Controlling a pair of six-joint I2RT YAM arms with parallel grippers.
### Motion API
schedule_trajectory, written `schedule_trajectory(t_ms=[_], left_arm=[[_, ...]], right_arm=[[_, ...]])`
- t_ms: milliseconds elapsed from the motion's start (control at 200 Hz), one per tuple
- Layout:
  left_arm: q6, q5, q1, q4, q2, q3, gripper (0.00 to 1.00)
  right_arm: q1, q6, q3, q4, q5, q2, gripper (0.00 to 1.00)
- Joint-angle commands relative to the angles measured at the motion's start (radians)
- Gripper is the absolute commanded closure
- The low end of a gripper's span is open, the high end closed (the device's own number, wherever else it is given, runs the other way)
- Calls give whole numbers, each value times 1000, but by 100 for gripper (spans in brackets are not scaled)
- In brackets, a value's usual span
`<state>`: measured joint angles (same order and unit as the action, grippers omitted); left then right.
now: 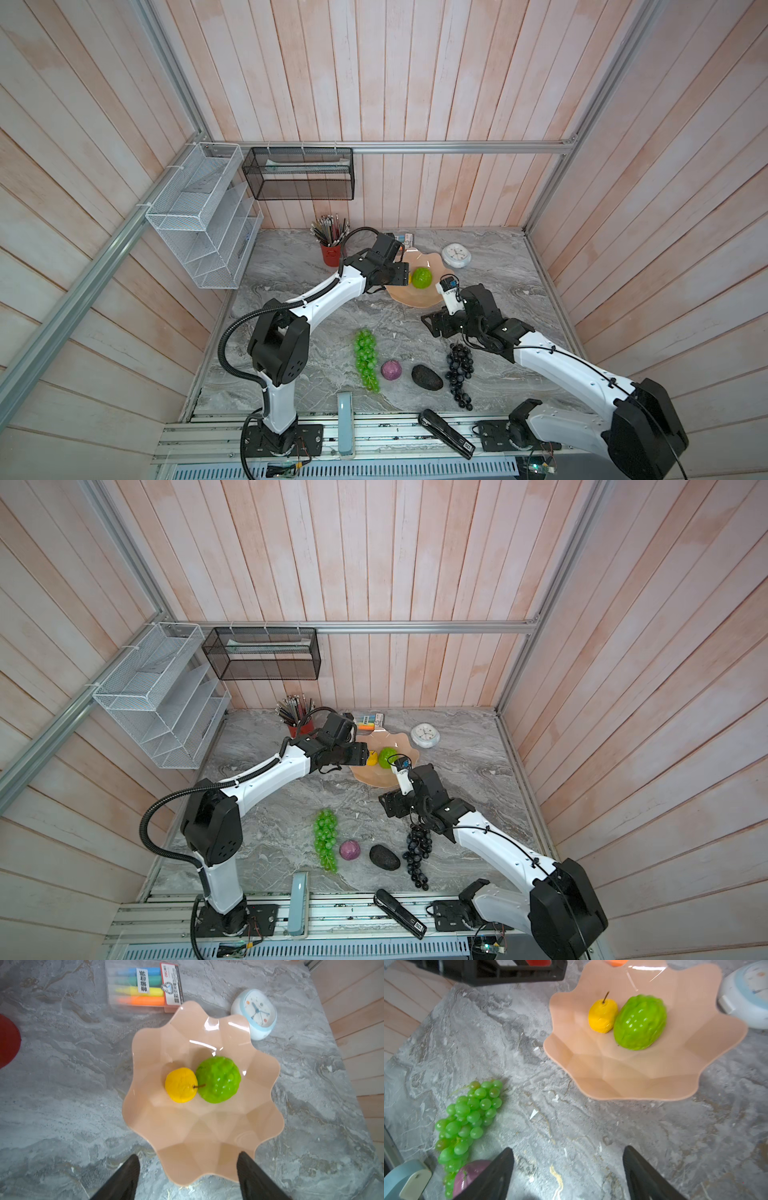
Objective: Place and organize the fake fruits in the fruit bowl
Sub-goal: 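Open the left gripper and withdraw while the right gripper grasps the dark avocado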
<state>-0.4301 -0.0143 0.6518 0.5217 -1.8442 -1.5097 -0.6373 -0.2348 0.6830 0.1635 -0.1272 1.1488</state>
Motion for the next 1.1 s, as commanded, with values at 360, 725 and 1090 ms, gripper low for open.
schedule_trajectory(t_ms=[360, 725, 1090], left_arm=[[-58, -36, -31, -175, 301, 398, 21], [-71, -7, -70, -193, 345, 454, 21], [-66, -11, -79, -201, 341, 470, 21]], right_arm=[[-185, -178, -35, 233, 93, -1, 13], [-343, -221, -26, 275, 83, 93, 13], [-375, -215, -7, 283, 69, 243, 37]])
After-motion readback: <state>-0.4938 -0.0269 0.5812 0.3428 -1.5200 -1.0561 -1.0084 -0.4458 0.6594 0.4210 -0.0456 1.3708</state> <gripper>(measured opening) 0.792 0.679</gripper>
